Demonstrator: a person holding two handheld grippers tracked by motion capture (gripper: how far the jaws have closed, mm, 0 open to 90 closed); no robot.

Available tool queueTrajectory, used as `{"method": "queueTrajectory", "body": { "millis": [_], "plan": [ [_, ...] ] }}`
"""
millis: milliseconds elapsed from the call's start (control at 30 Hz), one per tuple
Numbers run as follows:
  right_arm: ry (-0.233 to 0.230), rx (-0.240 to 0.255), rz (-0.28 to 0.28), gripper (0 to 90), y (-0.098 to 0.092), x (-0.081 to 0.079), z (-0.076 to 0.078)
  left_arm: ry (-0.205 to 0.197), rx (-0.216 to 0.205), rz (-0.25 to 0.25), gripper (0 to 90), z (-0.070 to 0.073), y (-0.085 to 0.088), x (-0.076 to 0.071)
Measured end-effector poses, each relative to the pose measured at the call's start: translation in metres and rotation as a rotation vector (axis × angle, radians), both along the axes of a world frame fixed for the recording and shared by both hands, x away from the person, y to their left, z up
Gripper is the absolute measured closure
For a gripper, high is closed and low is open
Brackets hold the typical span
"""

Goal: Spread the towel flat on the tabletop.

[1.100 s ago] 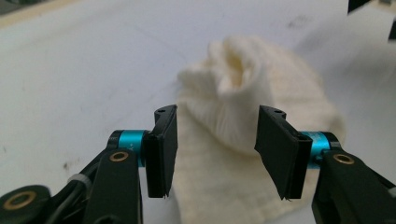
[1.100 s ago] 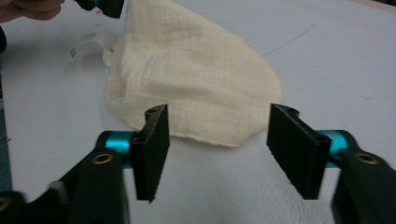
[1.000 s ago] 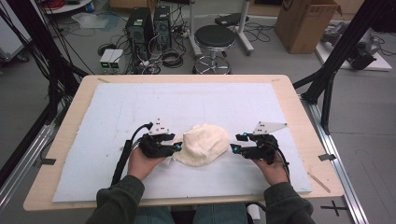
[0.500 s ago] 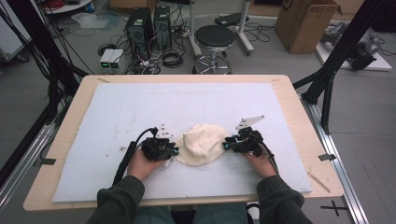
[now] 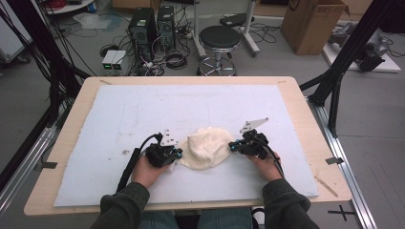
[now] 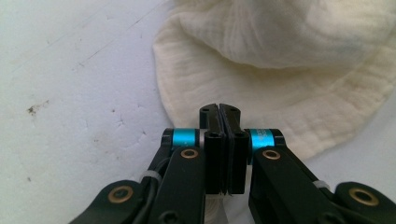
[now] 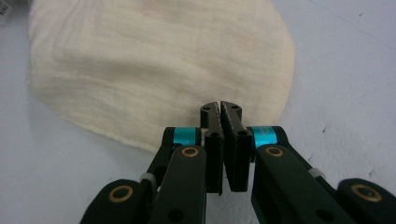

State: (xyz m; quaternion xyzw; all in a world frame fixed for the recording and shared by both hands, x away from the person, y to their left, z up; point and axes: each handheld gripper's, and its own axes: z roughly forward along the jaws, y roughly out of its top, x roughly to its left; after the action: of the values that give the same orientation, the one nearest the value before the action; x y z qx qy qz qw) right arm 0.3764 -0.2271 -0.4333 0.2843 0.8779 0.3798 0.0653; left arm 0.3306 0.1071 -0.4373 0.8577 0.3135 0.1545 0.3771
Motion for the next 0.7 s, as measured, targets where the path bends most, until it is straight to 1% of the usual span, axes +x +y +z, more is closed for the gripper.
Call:
{"method": "queueTrajectory", "body": {
  "millis": [33,67,100,133,267,333,400,433,467,567,633,700],
  "plan": [
    [-0.008,0.002,0.006,88.0,-0.002,-0.004,0.005,-0.002,-0.005,0.001,88.3,0.002,0.001,-0.001],
    [-0.014,0.008,0.008,88.0,-0.002,-0.005,0.006,-0.013,-0.023,0.002,88.4,0.008,0.005,-0.003],
    [-0.014,0.008,0.008,88.0,-0.002,-0.005,0.006,-0.013,-0.023,0.002,88.3,0.008,0.005,-0.003],
    [-0.022,0.014,0.011,88.0,-0.004,-0.008,0.010,-0.019,-0.030,0.000,88.3,0.011,0.006,-0.005],
    [-0.049,0.041,0.017,88.0,-0.008,-0.021,0.023,-0.046,-0.035,-0.007,88.4,0.020,0.013,-0.016],
    [-0.063,0.034,0.031,88.0,-0.008,-0.030,0.030,-0.059,-0.042,-0.010,88.4,0.024,0.016,-0.023],
    [-0.083,0.027,0.045,88.0,-0.007,-0.040,0.036,-0.061,-0.039,-0.018,88.3,0.027,0.019,-0.030],
    [-0.084,0.025,0.052,88.0,-0.007,-0.046,0.038,-0.067,-0.040,-0.025,88.3,0.028,0.021,-0.034],
    [-0.087,0.021,0.058,88.0,-0.006,-0.051,0.041,-0.067,-0.038,-0.021,88.3,0.029,0.023,-0.038],
    [-0.091,0.016,0.077,88.0,-0.005,-0.069,0.044,-0.074,-0.054,-0.025,88.3,0.033,0.029,-0.051],
    [-0.088,0.009,0.098,88.0,-0.006,-0.079,0.042,-0.073,-0.043,-0.035,88.3,0.033,0.031,-0.060],
    [-0.067,-0.005,0.103,88.0,-0.006,-0.089,0.038,-0.071,-0.035,-0.049,88.2,0.031,0.033,-0.069]
  ]
}}
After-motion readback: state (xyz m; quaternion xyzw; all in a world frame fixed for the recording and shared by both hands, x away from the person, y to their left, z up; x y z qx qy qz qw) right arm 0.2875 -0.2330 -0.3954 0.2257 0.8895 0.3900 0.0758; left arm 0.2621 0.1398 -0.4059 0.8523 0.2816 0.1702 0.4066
